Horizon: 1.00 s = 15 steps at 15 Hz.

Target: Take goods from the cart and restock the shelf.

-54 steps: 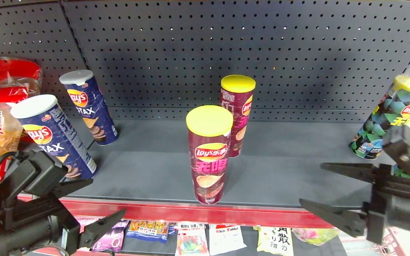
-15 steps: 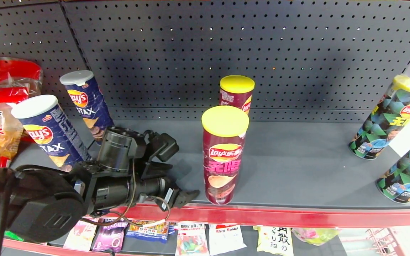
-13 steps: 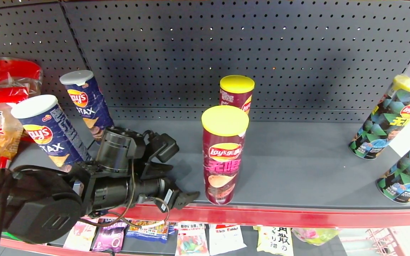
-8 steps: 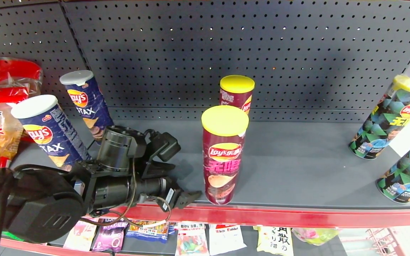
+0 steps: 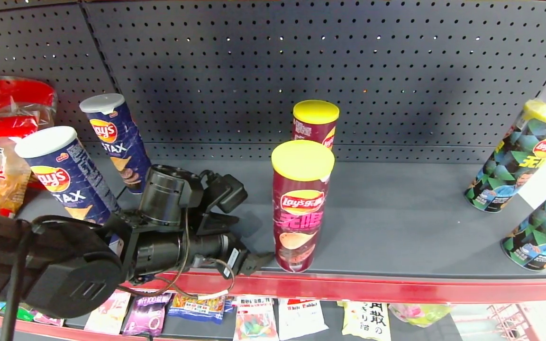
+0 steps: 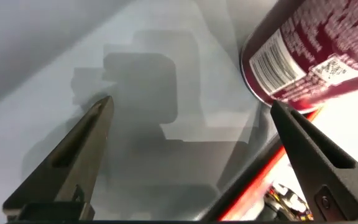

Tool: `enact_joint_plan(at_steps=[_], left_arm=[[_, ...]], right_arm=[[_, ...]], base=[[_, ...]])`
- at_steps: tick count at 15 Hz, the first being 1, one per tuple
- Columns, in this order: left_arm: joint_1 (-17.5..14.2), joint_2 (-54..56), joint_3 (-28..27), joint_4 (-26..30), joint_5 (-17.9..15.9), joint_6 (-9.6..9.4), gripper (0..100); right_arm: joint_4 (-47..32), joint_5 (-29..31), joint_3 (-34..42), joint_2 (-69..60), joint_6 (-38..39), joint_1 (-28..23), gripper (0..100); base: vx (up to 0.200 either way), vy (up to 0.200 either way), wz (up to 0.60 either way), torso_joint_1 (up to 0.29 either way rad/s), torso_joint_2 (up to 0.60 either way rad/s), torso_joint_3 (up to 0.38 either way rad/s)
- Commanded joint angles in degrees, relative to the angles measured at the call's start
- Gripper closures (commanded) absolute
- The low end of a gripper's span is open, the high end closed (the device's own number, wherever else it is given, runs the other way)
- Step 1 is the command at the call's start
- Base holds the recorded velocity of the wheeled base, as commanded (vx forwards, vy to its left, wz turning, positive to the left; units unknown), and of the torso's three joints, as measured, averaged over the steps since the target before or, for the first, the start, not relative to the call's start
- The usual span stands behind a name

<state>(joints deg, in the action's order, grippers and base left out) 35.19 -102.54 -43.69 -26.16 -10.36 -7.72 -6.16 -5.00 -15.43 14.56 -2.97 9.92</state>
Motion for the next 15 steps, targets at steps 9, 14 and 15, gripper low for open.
enact_joint_plan(at_steps=[9,14,15], left_arm=[[0.05,1.46,-0.25,-0.03,1.13,0.42,0],[-8.04,28.27,16.80,0.94,3.77,1.56,0],[-9.53,33.10,19.43,1.82,5.62,1.83,0]], right_arm=[[-0.17,0.08,0.32,-0.93,-0.01,0.01,0],[-6.85,0.16,2.69,-6.38,-0.54,0.01,0],[-8.61,0.16,2.07,-6.82,-0.63,-0.17,0]], base=[[0.000,0.000,0.00,0.000,0.00,0.000],[0.000,0.000,0.00,0.000,0.00,0.000],[0.000,0.000,0.00,0.000,0.00,0.000]])
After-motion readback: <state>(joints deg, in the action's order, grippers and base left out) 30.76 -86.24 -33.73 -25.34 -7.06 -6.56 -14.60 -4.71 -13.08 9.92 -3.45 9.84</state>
